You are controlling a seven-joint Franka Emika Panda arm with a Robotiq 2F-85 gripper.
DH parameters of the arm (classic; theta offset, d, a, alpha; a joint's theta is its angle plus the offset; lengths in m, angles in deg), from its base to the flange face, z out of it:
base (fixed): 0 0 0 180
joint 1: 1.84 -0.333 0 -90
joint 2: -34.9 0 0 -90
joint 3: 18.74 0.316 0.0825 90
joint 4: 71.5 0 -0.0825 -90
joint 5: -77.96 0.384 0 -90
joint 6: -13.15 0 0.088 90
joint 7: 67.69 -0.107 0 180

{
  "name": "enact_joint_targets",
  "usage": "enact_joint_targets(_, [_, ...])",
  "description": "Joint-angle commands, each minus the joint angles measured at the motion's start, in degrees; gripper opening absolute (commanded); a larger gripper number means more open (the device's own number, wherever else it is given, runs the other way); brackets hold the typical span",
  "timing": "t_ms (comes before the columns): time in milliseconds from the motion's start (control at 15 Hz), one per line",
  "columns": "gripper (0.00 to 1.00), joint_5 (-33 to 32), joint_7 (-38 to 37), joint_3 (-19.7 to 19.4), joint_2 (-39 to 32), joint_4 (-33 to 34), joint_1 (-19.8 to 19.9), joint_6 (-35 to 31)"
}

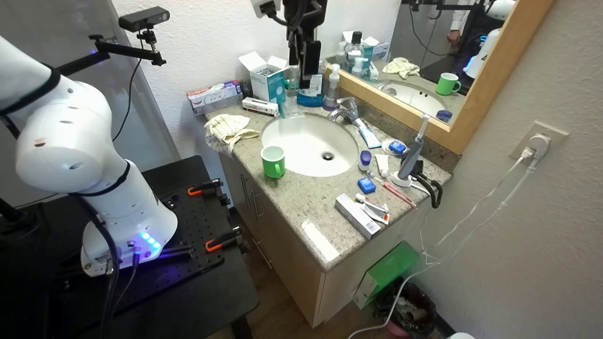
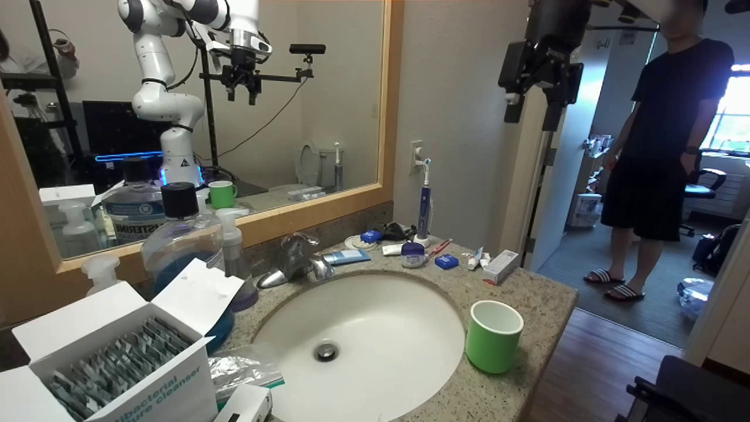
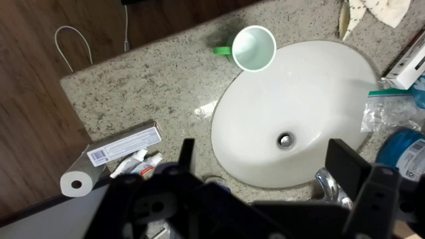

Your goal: Put the mug in the sink, put some water in it, and then close the tap

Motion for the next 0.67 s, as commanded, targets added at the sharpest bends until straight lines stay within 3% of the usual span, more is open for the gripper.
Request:
enact_joint_targets(0, [1.00, -0.76, -1.26, 1.50, 4.17, -6.01, 0.71, -2.32])
enact_joint_targets(600, [1.00, 1.98, -1.89, 3.52, 7.51, -17.15, -0.08, -10.25])
